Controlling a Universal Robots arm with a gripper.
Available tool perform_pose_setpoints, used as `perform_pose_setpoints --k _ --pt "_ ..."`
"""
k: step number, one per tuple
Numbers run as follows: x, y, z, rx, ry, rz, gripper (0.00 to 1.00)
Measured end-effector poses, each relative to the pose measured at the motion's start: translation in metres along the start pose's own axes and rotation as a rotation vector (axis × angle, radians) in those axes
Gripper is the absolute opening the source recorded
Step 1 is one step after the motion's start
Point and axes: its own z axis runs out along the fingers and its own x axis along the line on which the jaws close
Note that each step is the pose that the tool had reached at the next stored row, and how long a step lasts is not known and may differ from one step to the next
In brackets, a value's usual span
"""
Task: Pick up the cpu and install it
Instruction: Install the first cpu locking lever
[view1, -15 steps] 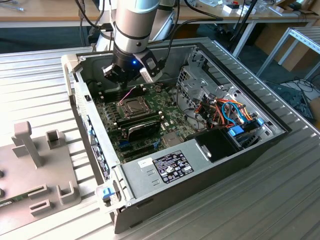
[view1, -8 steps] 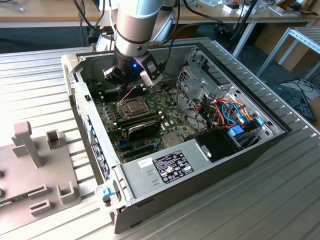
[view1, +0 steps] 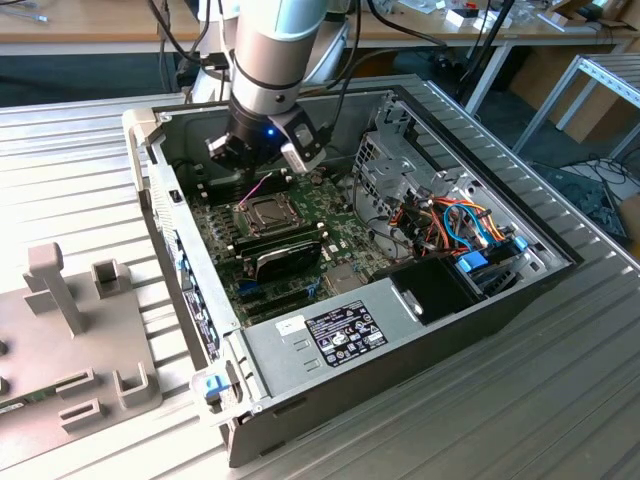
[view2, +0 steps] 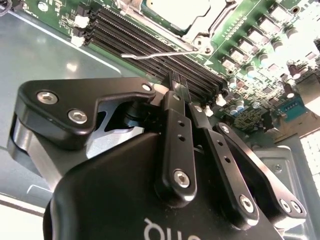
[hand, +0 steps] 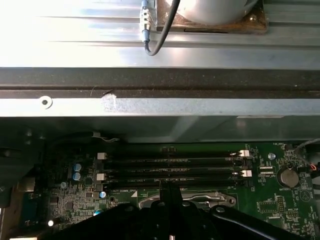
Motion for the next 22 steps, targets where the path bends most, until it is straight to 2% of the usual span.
perform_pose_setpoints --k 2,6,9,13,19,22 --pt "-0.0039 -0.0003 0.0011 0.0 0.003 0.001 0.11" --pt "-0.008 -0.0014 0.0041 -0.0005 0.0049 0.001 0.11" --pt "-0.0086 -0.0023 0.007 -0.0021 0.005 0.002 0.11" --pt "-0.0087 -0.0024 0.0074 -0.0026 0.005 0.001 0.11" --pt "-0.0085 -0.0033 0.0096 -0.0142 0.0051 0.002 0.11" --pt "-0.0084 -0.0041 0.0121 -0.0156 0.0052 0.002 0.11"
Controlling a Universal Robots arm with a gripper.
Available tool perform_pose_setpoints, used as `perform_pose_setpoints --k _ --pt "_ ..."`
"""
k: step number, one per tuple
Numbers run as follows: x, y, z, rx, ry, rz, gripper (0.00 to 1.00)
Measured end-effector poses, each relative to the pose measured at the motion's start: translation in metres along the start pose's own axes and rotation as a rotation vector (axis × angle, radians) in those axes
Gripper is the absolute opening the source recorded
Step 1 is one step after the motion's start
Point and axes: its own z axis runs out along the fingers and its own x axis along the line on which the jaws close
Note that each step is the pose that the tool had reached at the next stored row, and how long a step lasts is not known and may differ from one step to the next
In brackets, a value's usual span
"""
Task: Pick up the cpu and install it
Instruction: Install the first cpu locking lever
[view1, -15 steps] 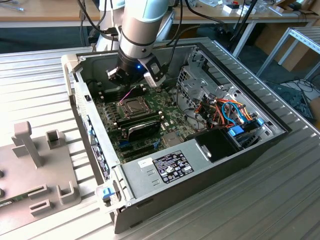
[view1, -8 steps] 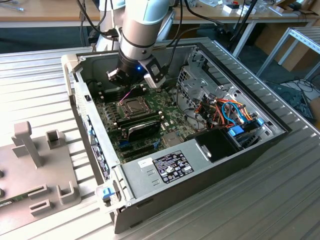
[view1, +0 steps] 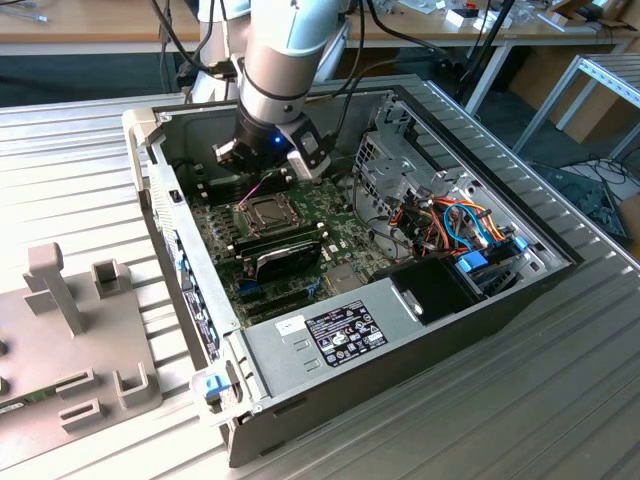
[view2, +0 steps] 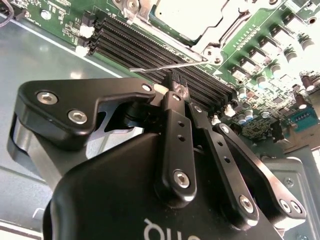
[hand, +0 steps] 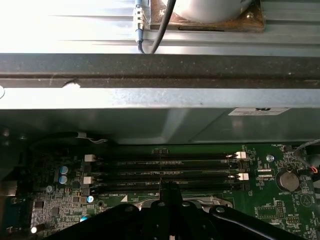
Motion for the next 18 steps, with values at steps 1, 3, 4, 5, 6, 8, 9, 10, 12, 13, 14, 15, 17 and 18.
perform_pose_setpoints --k 1,3,4,5,6,8,9,10,12,13,14,15,17,18 --pt "0.0 -0.0002 0.0007 0.0 0.0 0.0 0.11" --pt "0.0001 -0.0005 0.0018 0.0 0.0 0.0 0.11" --pt "0.0001 -0.0008 0.0026 0.0 0.0 0.0 0.11" --pt "0.0001 -0.0011 0.0037 -0.0001 0.0 0.0 0.11" --pt "0.0001 -0.0013 0.0043 -0.0002 0.0 0.0 0.11" --pt "0.0001 -0.0017 0.0057 -0.0001 0.0001 0.0 0.11" --pt "0.0001 -0.0018 0.0062 -0.0003 0.0 0.0 0.11" --pt "0.0001 -0.0019 0.0064 -0.0004 0.0001 0.0 0.11" --pt "0.0001 -0.0019 0.0065 -0.0006 0.0001 0.0 0.11" --pt "0.0001 -0.0019 0.0065 -0.0007 0.0 0.0 0.11" --pt "0.0 -0.002 0.0067 -0.0008 0.0 0.0 0.11" --pt "-0.0001 -0.002 0.007 -0.0011 0.0 0.0 0.11" --pt "-0.0008 -0.0022 0.0077 -0.0019 0.0001 0.0 0.11" --pt "-0.0012 -0.0023 0.008 -0.0023 0.0 0.0 0.11"
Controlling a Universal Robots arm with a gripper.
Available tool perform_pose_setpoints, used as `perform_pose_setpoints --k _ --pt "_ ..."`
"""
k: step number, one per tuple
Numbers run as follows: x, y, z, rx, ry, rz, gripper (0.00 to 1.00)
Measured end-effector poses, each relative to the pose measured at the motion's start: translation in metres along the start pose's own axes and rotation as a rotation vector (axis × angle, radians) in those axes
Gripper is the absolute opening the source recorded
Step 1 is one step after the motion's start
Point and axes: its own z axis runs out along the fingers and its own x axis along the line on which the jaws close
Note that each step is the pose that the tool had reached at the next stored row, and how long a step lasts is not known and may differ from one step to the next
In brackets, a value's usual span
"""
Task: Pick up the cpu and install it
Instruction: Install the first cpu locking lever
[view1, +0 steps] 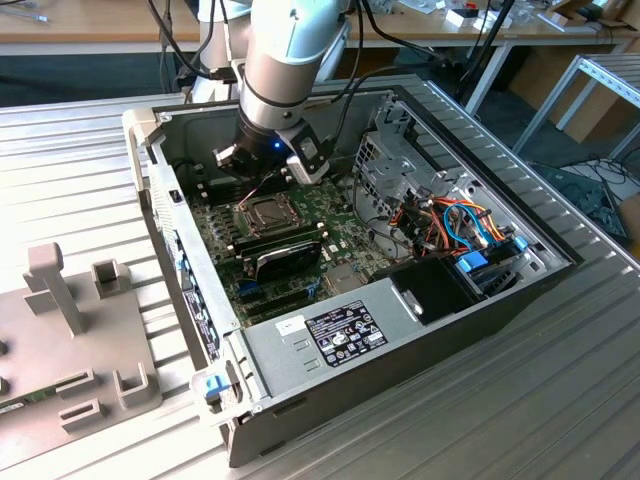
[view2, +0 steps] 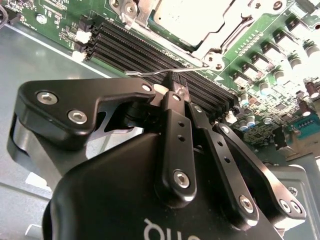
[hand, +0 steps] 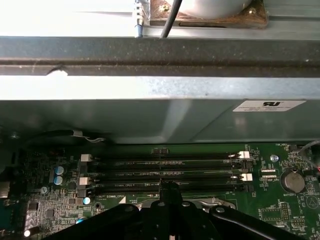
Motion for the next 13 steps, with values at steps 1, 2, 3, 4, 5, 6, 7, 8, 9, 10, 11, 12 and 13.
perform_pose_setpoints --k 1,2,3,4,5,6,7,8,9,10,11,12,13 --pt "-0.0005 -0.0001 0.0003 -0.0006 0.0001 0.0 0.11" --pt "-0.0008 -0.0002 0.0006 -0.001 0.0001 0.0 0.11" --pt "-0.0017 -0.0005 0.0014 -0.0025 0.0 0.0 0.11" --pt "-0.0023 -0.0007 0.0018 -0.0034 0.0001 0.0 0.11" --pt "-0.0031 -0.001 0.0025 -0.0046 0.0001 0.0 0.11" --pt "-0.0042 -0.0015 0.0035 -0.0054 0.0001 0.0 0.11" --pt "-0.0051 -0.0019 0.0042 -0.0055 0.0002 0.0 0.11" --pt "-0.0051 -0.0019 0.0042 -0.0053 0.0002 0.0 0.11" --pt "-0.0052 -0.0019 0.0043 -0.0055 0.0001 0.0 0.11" --pt "-0.0052 -0.0019 0.0043 -0.0055 0.0001 0.0 0.11" --pt "-0.0052 -0.0019 0.0044 -0.0055 0.0001 0.0 0.11" --pt "-0.0052 -0.0019 0.0044 -0.0055 0.0001 0.0 0.11" --pt "-0.0052 -0.0019 0.0044 -0.0055 0.0001 0.0 0.11"
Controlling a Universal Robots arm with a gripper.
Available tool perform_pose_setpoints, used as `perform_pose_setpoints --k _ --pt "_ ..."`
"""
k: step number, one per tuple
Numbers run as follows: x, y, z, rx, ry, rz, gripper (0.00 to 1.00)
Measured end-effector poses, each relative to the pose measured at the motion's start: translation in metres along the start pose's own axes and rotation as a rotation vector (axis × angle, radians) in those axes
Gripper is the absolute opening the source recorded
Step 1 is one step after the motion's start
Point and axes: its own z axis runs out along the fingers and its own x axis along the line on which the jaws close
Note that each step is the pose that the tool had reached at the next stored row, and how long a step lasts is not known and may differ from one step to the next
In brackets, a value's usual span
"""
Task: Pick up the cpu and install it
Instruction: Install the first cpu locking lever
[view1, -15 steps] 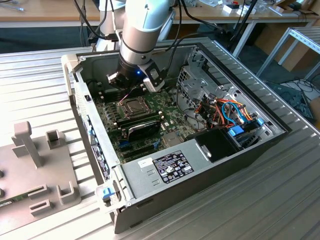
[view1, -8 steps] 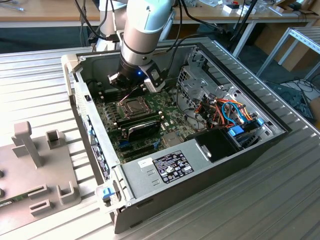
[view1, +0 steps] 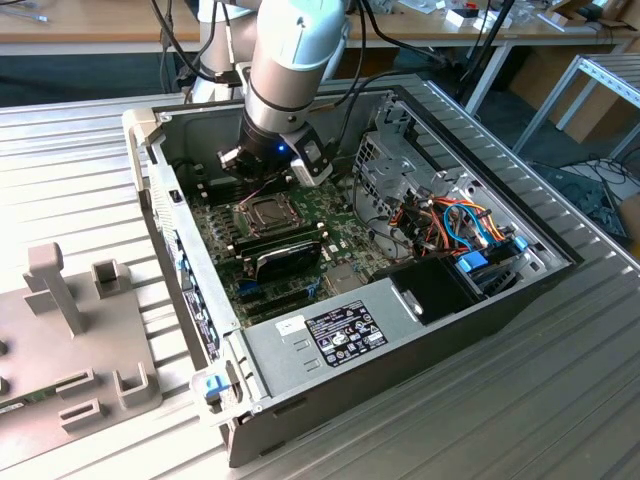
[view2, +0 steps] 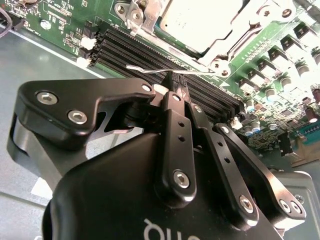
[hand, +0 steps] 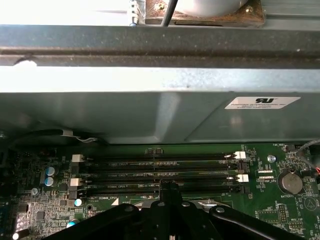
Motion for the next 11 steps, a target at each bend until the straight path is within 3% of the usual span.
perform_pose_setpoints --k 11 --pt "-0.0009 -0.0012 0.0042 -0.0004 0.0002 0.0 0.11"
